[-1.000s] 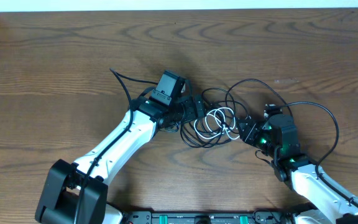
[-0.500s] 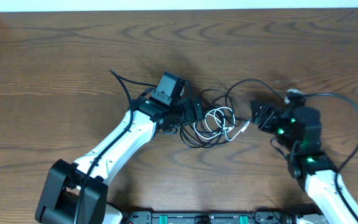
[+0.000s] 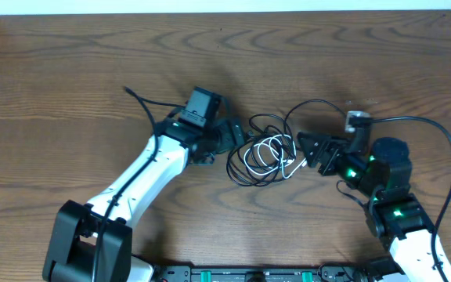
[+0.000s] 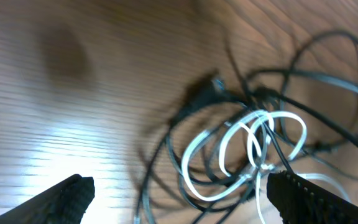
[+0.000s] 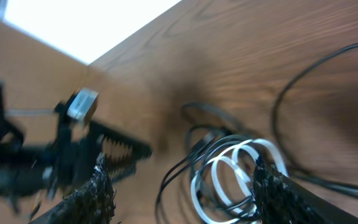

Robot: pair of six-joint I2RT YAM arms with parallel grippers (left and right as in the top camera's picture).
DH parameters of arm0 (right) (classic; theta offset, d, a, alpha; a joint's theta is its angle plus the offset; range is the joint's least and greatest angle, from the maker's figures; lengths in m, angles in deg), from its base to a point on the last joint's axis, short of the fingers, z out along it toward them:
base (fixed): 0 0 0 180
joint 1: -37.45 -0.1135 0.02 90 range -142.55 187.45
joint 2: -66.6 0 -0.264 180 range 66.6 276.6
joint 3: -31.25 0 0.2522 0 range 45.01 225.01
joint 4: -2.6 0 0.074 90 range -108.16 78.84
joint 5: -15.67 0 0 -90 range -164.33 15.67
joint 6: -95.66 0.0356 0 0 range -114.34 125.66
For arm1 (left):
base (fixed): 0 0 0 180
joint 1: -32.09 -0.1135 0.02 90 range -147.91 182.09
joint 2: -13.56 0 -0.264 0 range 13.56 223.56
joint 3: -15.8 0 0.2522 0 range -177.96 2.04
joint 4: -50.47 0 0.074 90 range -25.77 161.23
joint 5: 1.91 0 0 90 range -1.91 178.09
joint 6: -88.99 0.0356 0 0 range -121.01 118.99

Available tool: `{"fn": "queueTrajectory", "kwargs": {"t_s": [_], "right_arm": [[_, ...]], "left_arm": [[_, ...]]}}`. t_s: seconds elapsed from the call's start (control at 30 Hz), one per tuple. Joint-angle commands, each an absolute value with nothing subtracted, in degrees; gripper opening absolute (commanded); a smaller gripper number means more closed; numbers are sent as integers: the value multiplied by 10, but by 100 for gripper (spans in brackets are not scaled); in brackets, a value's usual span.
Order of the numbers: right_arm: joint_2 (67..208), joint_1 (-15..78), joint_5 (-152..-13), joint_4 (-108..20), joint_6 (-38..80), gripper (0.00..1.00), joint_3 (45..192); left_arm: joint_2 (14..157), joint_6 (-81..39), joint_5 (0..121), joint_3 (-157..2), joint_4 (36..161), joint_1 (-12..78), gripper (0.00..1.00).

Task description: Untangle cables

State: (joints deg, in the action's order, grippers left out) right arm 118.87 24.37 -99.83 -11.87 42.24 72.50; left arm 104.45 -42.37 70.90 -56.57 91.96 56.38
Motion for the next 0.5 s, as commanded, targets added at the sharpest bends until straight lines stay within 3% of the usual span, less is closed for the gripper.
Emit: {"fn": "queueTrajectory", "kwargs": {"t_s": [0.0,0.47], "right_arm": [[1195,210,-1019,-108,407,68,734],[1322,51,-925,-31,407,59,734]], "left_arm": [[1050,-436,723,-566,930,538,95],[1050,-444,721,-566,936,523,94]]}}
